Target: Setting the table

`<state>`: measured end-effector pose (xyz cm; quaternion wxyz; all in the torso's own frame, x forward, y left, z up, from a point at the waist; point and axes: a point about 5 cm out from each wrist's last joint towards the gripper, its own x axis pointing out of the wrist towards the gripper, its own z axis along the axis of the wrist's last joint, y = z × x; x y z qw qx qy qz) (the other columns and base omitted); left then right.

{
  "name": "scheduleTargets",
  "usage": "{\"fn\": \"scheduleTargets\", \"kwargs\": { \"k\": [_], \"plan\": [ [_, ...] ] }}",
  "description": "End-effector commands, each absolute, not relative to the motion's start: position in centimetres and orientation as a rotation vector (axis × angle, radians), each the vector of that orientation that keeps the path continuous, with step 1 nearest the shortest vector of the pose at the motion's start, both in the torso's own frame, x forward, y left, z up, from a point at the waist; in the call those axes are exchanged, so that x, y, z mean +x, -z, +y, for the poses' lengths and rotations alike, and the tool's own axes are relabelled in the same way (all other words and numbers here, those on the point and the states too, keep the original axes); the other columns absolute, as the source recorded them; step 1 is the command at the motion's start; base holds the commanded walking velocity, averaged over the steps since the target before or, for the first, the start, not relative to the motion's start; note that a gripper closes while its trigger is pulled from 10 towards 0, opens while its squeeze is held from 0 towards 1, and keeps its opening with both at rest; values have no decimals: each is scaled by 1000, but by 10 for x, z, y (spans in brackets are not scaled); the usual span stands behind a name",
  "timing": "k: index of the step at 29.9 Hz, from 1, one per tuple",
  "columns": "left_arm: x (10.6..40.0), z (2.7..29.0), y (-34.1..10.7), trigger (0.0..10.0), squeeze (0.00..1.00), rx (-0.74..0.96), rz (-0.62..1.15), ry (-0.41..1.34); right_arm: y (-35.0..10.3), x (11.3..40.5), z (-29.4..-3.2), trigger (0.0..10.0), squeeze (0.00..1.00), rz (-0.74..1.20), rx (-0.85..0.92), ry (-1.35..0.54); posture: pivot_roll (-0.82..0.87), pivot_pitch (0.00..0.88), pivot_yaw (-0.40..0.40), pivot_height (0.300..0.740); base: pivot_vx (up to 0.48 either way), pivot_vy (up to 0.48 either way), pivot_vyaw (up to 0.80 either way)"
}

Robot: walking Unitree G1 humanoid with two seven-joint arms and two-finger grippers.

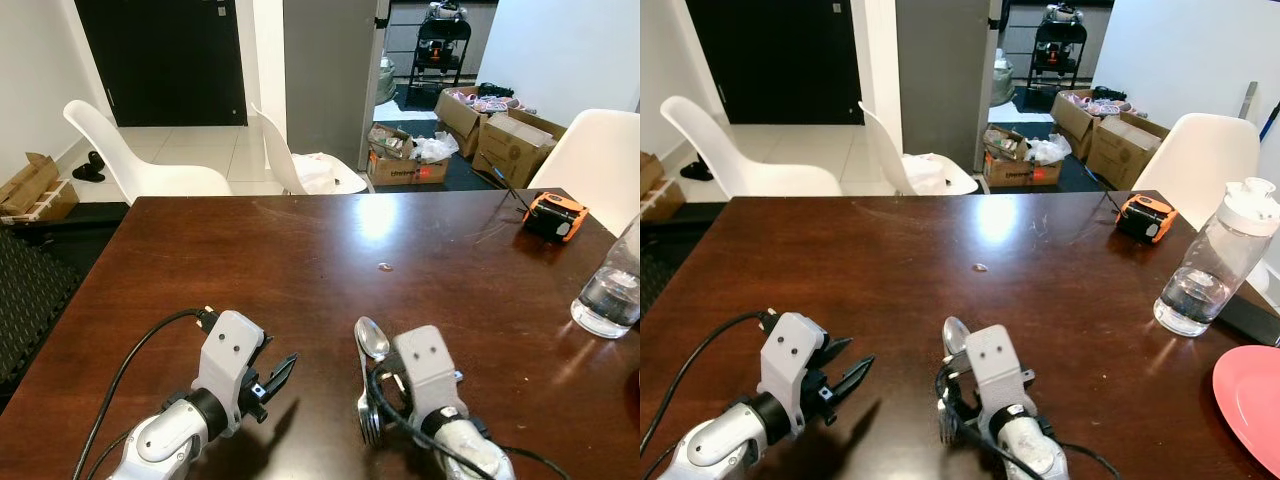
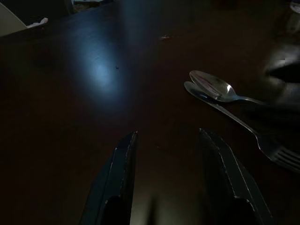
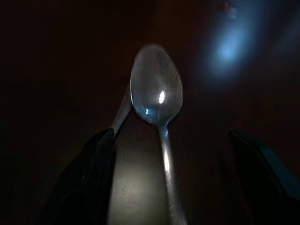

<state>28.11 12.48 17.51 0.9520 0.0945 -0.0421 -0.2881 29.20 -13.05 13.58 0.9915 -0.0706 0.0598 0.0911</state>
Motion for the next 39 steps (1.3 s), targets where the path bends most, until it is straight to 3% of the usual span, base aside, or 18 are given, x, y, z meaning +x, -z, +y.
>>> {"fn": "scheduleTargets", "kwargs": {
  "k": [1,7,8,9,10,11,23,39],
  "plan": [
    [280,126,-170,10000,0,198,-67,591,-120,290,-132,10000,0,189,-69,-175,29,152,111,740,0,0,0],
    [280,128,-170,10000,0,201,-65,589,-101,288,-134,10000,0,295,74,-193,34,156,117,740,0,0,0],
    [280,128,-170,10000,0,202,-64,590,-96,288,-135,9412,0,317,72,-191,36,155,117,740,0,0,0],
    [279,128,-170,10000,0,202,-64,591,-89,285,-136,1843,0,374,47,-210,37,154,117,740,0,0,0],
    [279,128,-170,10000,0,202,-64,591,-89,285,-136,1843,0,374,47,-210,37,154,117,740,0,0,0],
    [279,128,-170,10000,0,202,-64,591,-84,283,-138,0,0,412,17,-215,34,153,116,740,0,0,0],
    [280,127,-170,10000,0,198,-67,587,-64,277,-159,0,0,529,-90,-164,30,144,106,740,0,0,0],
    [281,127,-170,10000,0,199,-71,583,-64,279,-160,0,0,524,44,-144,30,137,106,740,0,0,0]
  ]
}}
